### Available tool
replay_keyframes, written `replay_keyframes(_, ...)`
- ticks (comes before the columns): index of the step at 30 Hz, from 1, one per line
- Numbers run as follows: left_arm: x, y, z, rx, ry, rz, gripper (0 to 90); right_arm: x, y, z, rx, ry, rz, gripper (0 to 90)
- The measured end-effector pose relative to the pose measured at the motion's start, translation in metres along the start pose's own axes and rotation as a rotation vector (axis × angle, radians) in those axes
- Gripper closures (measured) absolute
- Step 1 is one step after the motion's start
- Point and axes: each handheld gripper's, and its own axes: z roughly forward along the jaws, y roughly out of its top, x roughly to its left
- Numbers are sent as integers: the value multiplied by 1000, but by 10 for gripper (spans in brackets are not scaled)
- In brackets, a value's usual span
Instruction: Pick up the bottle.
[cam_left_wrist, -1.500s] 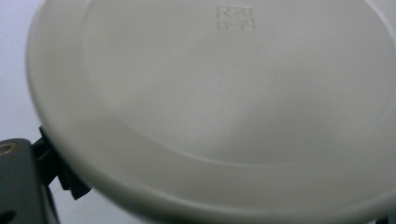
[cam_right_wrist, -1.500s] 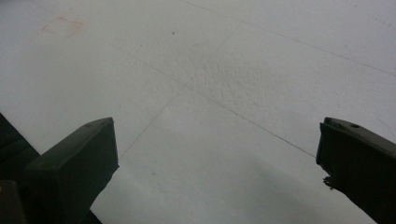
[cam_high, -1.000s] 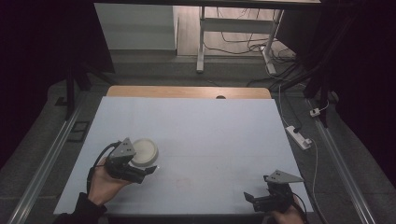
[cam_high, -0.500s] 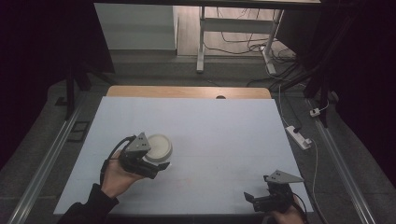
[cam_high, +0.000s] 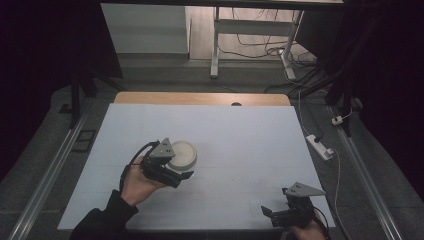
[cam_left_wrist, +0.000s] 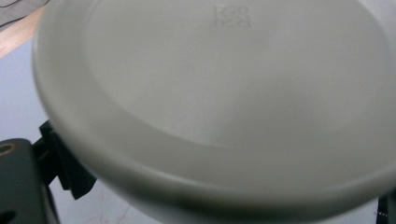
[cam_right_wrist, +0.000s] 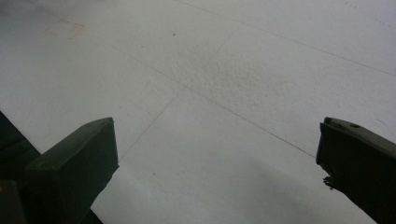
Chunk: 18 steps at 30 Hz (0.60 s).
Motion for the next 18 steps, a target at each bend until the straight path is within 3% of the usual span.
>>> replay_keyframes(18,-8,19,24,-6,-41,35,71,0,0,0,0,0,-7,0)
